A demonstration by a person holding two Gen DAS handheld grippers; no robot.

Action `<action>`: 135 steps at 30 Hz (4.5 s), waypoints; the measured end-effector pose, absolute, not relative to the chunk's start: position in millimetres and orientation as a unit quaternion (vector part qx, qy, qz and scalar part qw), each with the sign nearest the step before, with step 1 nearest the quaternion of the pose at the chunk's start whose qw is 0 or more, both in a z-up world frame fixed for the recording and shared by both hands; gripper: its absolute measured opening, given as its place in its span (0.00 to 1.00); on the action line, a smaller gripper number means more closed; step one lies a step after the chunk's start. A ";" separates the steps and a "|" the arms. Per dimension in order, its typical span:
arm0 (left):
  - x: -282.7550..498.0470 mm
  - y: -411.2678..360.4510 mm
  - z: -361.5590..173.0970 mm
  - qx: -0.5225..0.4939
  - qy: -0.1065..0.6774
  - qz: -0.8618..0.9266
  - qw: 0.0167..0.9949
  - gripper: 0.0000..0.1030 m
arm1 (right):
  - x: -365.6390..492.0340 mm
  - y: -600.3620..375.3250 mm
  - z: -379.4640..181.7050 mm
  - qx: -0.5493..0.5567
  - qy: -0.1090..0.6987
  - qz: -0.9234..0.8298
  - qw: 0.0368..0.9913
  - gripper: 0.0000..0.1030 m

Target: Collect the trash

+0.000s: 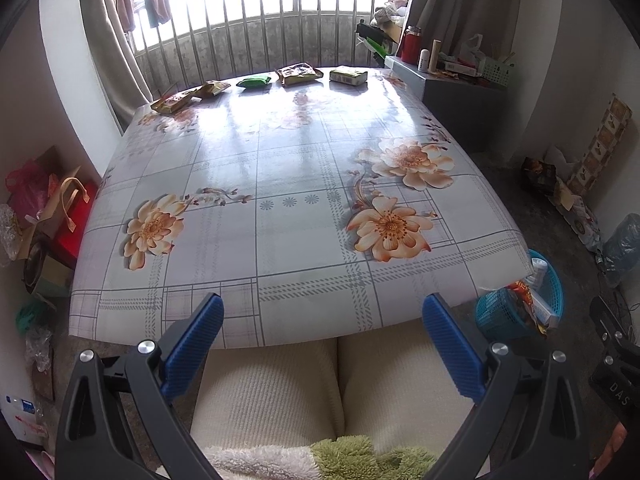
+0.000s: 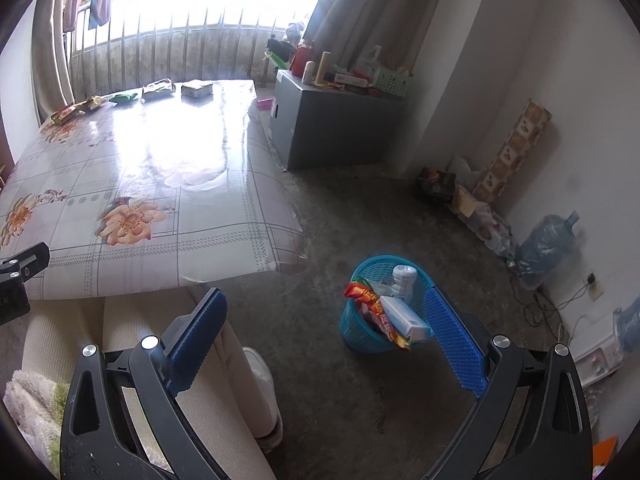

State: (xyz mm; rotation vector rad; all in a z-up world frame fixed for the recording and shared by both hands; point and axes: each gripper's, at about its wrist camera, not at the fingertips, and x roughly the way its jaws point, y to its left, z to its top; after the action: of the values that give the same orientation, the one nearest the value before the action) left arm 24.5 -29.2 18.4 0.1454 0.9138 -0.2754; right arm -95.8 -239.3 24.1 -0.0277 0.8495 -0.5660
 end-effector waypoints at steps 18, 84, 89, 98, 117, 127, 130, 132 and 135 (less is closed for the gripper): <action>29.8 -16.5 11.7 0.058 0.456 -0.117 0.880 0.95 | -84.3 -220.3 10.3 -0.009 0.431 -0.230 0.873 0.92; 56.4 -2.0 26.3 0.037 0.479 -0.116 0.869 0.95 | -55.3 -201.6 28.6 0.043 0.534 -0.161 0.829 0.92; 69.4 2.1 52.4 0.031 0.455 -0.117 0.882 0.95 | -44.4 -201.2 52.0 0.033 0.518 -0.173 0.837 0.92; 84.5 14.6 67.0 0.023 0.446 -0.110 0.888 0.95 | -30.0 -194.5 63.0 0.034 0.505 -0.174 0.845 0.92; 83.6 18.7 69.9 0.019 0.438 -0.106 0.892 0.95 | -27.8 -187.6 77.7 0.029 0.457 -0.182 0.870 0.92; 84.8 20.8 70.5 0.019 0.441 -0.106 0.891 0.95 | -25.8 -184.5 77.1 0.029 0.458 -0.178 0.871 0.92; 85.4 20.6 69.9 0.020 0.442 -0.106 0.891 0.95 | -25.3 -184.8 77.3 0.031 0.458 -0.178 0.871 0.92; 85.5 20.2 69.5 0.021 0.442 -0.106 0.890 0.95 | -25.3 -184.7 77.4 0.031 0.458 -0.178 0.871 0.92; 85.9 19.8 69.5 0.022 0.443 -0.106 0.890 0.95 | -24.8 -184.6 76.9 0.032 0.458 -0.177 0.870 0.92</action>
State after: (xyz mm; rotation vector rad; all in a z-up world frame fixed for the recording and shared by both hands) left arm 85.9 19.8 69.5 0.0463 0.9190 -0.2202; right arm -24.8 -184.6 76.9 0.0660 0.9584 -0.3708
